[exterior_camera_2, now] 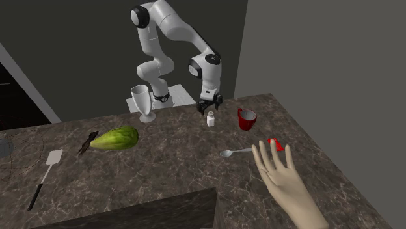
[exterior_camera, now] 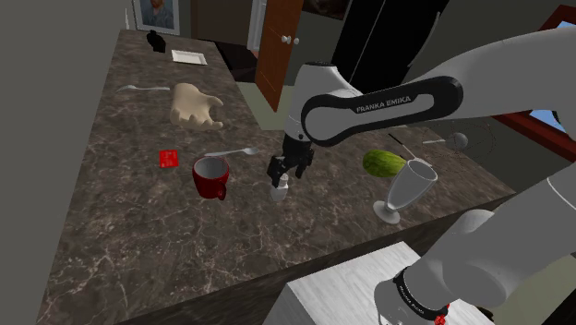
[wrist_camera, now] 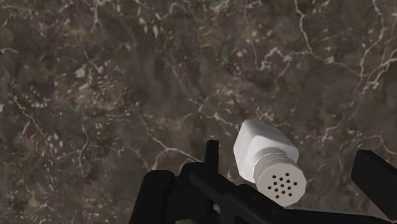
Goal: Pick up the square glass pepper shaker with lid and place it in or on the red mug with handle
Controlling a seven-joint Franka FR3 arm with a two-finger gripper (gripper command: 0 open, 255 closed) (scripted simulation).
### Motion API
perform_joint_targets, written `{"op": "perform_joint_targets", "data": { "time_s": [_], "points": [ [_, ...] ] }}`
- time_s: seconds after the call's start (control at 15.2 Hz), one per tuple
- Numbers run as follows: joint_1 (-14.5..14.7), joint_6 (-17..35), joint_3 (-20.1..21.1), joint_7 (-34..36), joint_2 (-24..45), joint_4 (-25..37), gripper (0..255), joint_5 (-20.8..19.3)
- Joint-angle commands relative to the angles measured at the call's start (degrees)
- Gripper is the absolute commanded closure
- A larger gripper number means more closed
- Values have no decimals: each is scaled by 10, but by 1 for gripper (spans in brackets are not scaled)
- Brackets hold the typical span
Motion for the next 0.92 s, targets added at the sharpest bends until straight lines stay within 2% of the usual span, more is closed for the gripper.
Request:
{"op": "perform_joint_targets", "data": {
  "time_s": [0.0, 0.2, 0.73, 0.79, 0.86],
  "points": [
    [0, 18, 1, 1, 12, -6, 0, -1],
    [1, 47, 3, 2, 27, -20, 0, -2],
    [1, 47, 3, 2, 27, -20, 0, -2],
    [1, 47, 3, 2, 27, -20, 255, -2],
    [1, 47, 3, 2, 27, -20, 255, -2]
  ]
}}
